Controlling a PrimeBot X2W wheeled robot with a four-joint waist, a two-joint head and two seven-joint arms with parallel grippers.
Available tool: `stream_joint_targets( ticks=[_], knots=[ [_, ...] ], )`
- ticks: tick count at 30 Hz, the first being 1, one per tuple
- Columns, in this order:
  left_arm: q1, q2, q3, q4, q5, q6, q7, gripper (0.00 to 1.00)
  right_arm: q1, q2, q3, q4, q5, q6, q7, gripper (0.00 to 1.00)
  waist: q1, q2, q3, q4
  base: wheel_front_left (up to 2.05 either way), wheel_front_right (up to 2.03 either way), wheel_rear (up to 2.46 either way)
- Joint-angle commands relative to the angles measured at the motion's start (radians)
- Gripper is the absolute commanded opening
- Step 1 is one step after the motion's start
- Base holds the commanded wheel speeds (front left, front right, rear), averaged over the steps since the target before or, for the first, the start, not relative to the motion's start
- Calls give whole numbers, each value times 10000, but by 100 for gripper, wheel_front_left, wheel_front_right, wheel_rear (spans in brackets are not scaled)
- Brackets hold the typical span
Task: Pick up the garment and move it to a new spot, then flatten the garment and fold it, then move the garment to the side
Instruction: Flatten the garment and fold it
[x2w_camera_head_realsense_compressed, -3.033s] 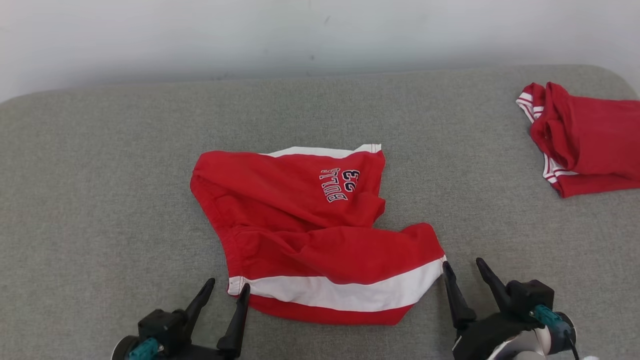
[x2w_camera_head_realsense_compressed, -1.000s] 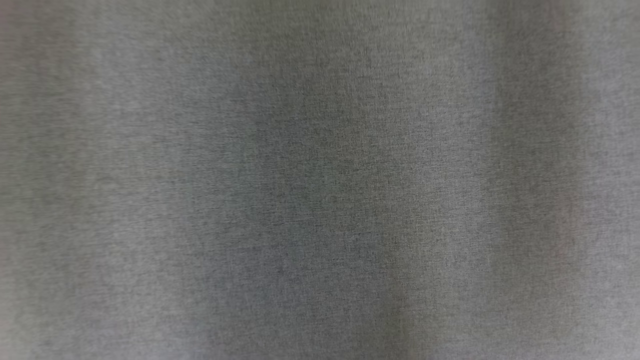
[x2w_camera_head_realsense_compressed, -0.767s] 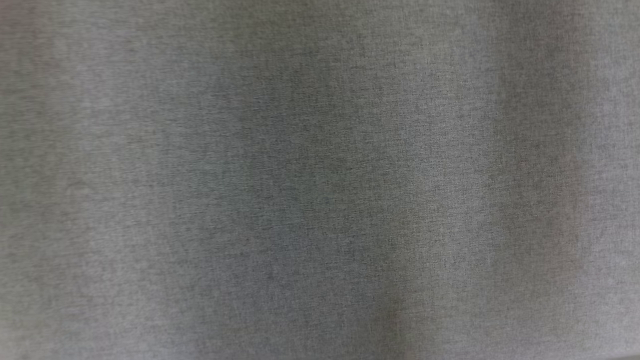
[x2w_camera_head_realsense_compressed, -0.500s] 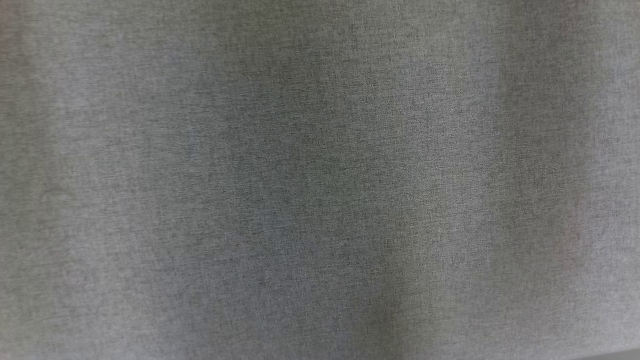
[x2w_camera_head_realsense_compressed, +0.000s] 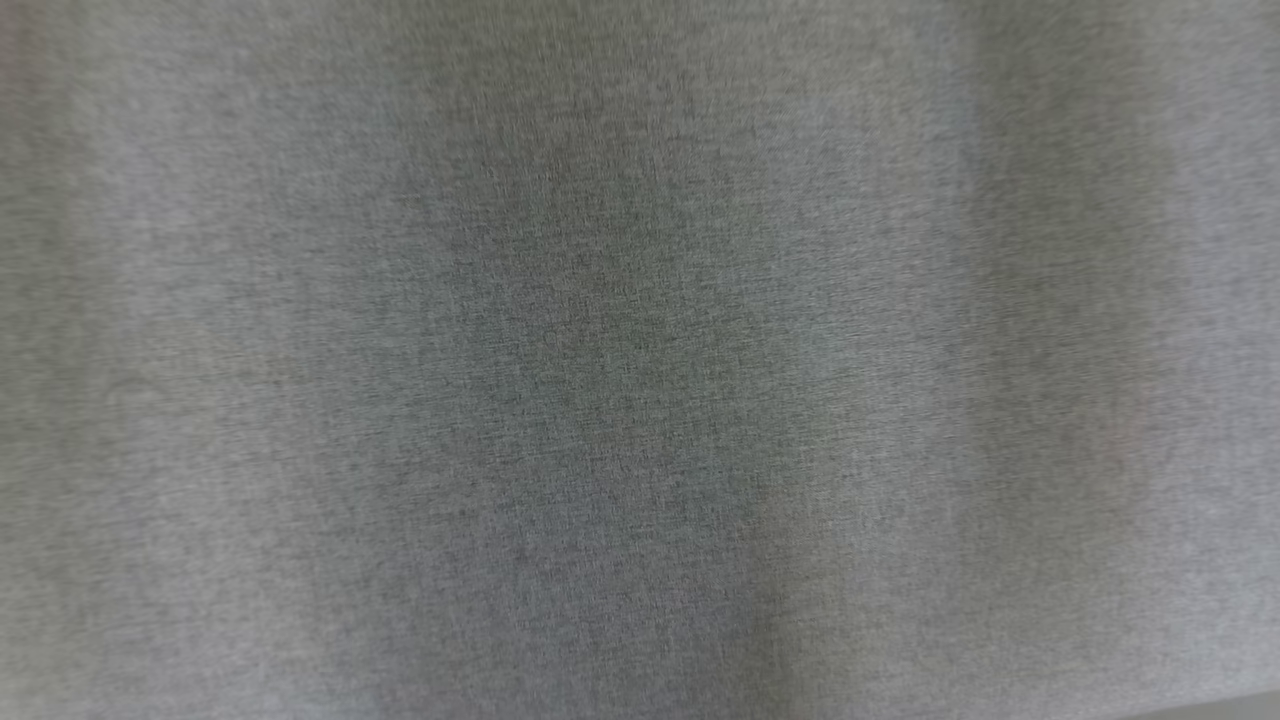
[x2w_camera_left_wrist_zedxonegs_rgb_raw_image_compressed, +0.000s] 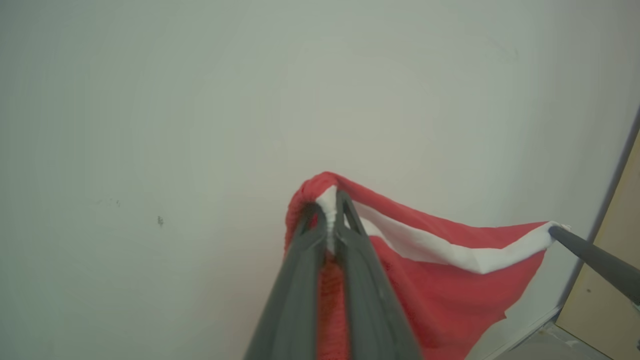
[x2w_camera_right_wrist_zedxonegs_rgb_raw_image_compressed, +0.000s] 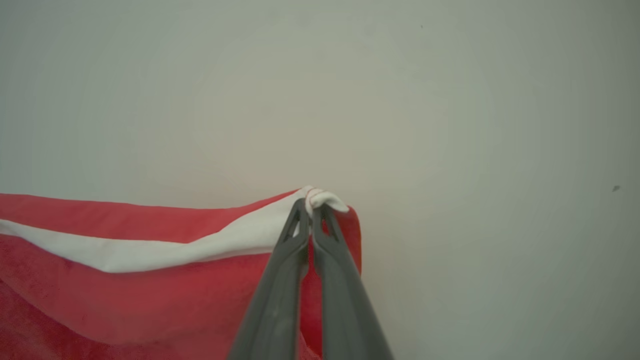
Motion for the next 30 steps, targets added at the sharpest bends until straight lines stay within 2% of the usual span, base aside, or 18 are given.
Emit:
stream_joint_targets(
  ticks=[1, 5, 8, 12, 17, 18, 22, 27, 30],
  knots=[
    [725, 238, -25, -315, -282, 13, -207, 0, 658, -86, 230, -332, 329, 24, -164, 0, 1, 0, -489, 31, 0, 0, 0],
    [2536, 763, -101, -1297, -632, 13, -444, 0, 2424, -274, 881, -1361, 1100, 24, -339, 0, 1, 0, -1082, 10, 0, 0, 0],
    [4233, 1144, 185, -2173, -720, 22, -518, 0, 3981, -554, 1392, -2315, 1561, 24, -432, 0, 1, 0, -1550, 7, 0, 0, 0],
    [6854, 1398, 1582, -4060, -371, 547, -525, 0, 6313, -962, 1814, -3642, 2073, 24, -533, 0, 1, 0, -2156, 6, 0, 0, 0],
    [10707, 1195, 2959, -6496, 592, 1205, -531, 0, 9326, -1531, 1831, -5207, 2356, 23, -673, 0, 1, 0, -2937, 158, 0, 0, 0],
    [10707, 1195, 2959, -6496, 592, 1205, -531, 0, 9326, -1531, 1831, -5207, 2356, 23, -673, 0, 1, 0, -2937, 158, 0, 0, 0],
    [13546, 696, 3733, -7936, 1221, 1539, -532, 0, 11619, -1819, 1446, -6060, 2459, 13, -536, 0, 1, 0, -3470, 287, 0, 0, 0],
    [16327, -34, 3914, -8896, 2021, 1484, -533, 0, 14081, -1818, 711, -6953, 2279, 12, -295, 0, 1, 0, -3976, 447, 0, 0, 0],
    [17490, -450, 4035, -8940, 2396, 1306, -532, 0, 15332, -1601, 195, -7460, 2121, 12, -133, 0, 1, 0, -4235, 573, 0, 0, 0]
  ],
)
